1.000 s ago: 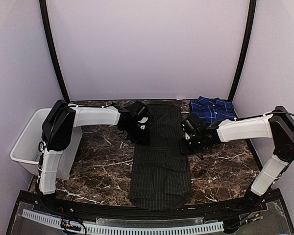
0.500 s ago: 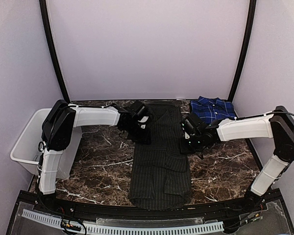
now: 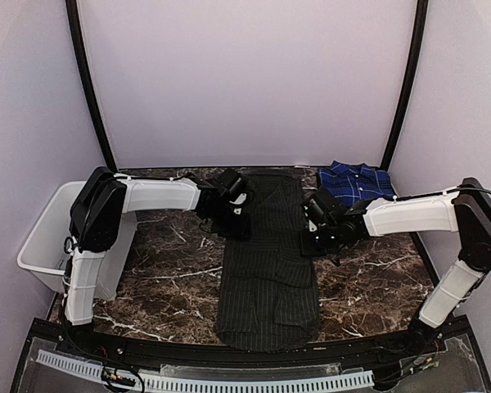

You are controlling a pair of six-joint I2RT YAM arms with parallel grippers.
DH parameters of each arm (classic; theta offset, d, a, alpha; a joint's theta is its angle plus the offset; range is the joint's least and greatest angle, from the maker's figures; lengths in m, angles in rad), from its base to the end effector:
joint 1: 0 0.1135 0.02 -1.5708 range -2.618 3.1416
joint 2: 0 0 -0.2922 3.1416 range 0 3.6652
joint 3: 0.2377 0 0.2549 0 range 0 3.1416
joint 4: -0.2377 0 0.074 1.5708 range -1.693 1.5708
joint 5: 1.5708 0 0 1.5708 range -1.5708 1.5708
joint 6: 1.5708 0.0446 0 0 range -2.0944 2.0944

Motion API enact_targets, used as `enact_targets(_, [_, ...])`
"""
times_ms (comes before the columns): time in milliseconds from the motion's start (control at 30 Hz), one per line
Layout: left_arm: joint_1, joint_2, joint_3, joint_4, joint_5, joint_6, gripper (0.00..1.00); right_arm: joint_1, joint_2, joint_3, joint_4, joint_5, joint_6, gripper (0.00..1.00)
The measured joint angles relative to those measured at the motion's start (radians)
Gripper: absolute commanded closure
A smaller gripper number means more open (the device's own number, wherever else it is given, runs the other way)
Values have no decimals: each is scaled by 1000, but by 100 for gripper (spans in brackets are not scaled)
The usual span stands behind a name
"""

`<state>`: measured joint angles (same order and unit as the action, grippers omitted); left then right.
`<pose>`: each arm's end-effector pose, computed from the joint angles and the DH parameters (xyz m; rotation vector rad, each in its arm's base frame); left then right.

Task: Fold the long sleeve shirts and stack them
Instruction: Flatten out the crumpled shirt at the center of the board.

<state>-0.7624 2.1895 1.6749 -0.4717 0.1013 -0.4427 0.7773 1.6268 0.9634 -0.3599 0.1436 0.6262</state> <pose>0.3585 -0.3486 0.1831 0.4634 2.6194 -0.5646 0.2397 0.2269 0.1991 -0.1446 2.6104 0.3302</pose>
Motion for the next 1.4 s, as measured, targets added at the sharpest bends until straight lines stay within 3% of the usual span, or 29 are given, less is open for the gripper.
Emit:
enact_targets(367, [3,6,5,5,9,-7,62,2,0,2,0,0,0,96])
enact_targets(700, [3,14,5,8,29,-9,58,4,0,2,0,0,0,96])
enact_targets(900, [3,19,-6,26,29,-14,67,6,0,2,0,0,0,96])
enact_targets(1033, [3,19,-6,28,30,-17,82,8,0,2,0,0,0,96])
enact_targets(1133, [3,19,-6,28,29,-17,85,8,-1,2,0,0,1,96])
enact_targets(1300, [2,17,-6,27,27,-16,99,8,-4,2,0,0,1,96])
enact_targets(1400, [1,3,-6,22,18,-14,100,8,-4,2,0,5,1,97])
